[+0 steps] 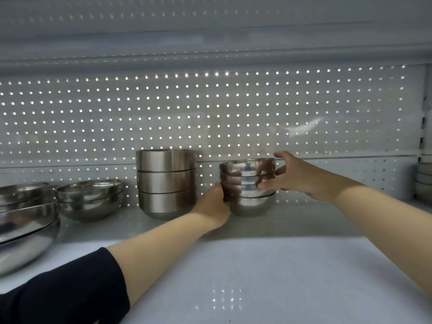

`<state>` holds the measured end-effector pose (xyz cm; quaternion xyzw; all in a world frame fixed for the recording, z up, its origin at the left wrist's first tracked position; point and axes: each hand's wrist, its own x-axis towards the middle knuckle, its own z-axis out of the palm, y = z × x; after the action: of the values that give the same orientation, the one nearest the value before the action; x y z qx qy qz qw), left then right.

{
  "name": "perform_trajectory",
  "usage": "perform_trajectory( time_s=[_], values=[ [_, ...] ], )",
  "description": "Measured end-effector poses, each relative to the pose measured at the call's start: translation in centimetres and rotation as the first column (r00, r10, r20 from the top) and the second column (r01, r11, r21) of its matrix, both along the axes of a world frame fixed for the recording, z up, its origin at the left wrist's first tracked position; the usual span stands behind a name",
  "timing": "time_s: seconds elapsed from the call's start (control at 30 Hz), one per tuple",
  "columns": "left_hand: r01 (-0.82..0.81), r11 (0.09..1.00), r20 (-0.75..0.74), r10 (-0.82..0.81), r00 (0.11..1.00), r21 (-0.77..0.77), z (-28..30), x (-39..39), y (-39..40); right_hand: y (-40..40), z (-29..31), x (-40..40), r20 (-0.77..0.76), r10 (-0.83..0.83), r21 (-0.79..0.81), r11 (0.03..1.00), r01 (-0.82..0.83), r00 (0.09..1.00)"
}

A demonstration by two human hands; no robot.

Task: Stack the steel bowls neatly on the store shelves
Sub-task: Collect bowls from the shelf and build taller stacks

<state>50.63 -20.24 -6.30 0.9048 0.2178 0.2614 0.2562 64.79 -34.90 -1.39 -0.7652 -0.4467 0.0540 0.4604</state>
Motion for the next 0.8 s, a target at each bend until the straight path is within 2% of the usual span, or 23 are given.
perform_trajectory(
  time_s=[0.17,0.4,0.6,0.8],
  values=[
    [0.021,0.999,0.004,-0.021,1.000,-0.048,-0.1,-0.1,0.2,0.4,-0.6,0.5,-0.078,0.058,0.072,0.996,-0.052,0.995],
    [0.026,0.999,-0.003,-0.026,1.000,-0.030,0.0,-0.3,-0.2,0.5,-0.4,-0.1,-0.030,-0.003,0.063,0.998,0.005,1.000],
    [0.031,0.988,0.097,-0.016,0.995,-0.152,0.2,-0.4,-0.8,0.6,-0.2,-0.5,0.010,-0.059,0.092,0.994,0.058,0.998],
    [-0.058,0.993,0.168,0.074,0.983,-0.101,-0.6,0.5,-1.2,0.7,0.0,-0.6,0.026,-0.092,0.096,0.991,0.089,0.995]
  ],
)
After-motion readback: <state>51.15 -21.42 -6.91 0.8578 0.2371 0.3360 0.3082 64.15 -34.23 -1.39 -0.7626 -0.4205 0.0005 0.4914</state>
